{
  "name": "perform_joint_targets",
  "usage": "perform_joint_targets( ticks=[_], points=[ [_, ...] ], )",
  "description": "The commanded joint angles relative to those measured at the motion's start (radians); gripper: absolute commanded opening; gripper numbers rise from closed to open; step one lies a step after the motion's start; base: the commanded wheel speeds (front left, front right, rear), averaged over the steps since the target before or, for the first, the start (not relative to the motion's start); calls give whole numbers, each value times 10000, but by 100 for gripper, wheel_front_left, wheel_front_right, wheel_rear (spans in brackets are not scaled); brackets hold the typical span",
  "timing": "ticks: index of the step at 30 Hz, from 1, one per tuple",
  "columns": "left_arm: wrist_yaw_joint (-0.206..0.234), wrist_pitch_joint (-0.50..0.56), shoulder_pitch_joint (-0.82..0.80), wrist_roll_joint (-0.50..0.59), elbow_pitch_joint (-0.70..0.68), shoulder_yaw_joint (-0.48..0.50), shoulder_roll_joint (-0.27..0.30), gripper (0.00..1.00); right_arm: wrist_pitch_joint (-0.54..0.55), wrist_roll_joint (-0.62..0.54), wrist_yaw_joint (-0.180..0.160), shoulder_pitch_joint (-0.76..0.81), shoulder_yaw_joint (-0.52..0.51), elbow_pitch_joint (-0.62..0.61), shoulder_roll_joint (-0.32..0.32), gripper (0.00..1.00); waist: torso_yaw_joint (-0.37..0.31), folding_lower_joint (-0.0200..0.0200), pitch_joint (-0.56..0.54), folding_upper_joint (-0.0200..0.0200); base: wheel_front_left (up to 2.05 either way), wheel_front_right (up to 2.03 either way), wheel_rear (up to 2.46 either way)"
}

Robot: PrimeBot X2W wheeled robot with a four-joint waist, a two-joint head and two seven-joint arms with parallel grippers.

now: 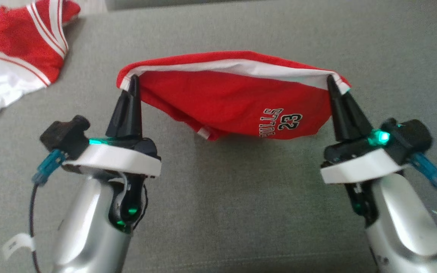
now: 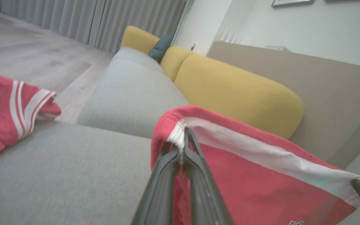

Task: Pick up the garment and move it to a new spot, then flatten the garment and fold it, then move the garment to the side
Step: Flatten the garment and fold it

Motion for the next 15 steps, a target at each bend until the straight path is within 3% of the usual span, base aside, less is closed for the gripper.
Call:
perform_joint_targets(
  ticks=[1,10,15],
  points=[
    [-20,-75,-108,113,-714,318,300,0,25,67,65,27,208,-759,-151,0,-146,1,-537,0,0,0,0],
    [325,1200,420,293,-4151,326,1107,0,1069,-10,65,1121,-399,-4159,-831,0,-358,1,-1769,0,0,0,0],
    [395,2292,93,318,-5219,335,1606,0,1679,-89,65,1244,-680,-5307,-920,0,-369,1,-1900,0,0,0,0]
  ],
)
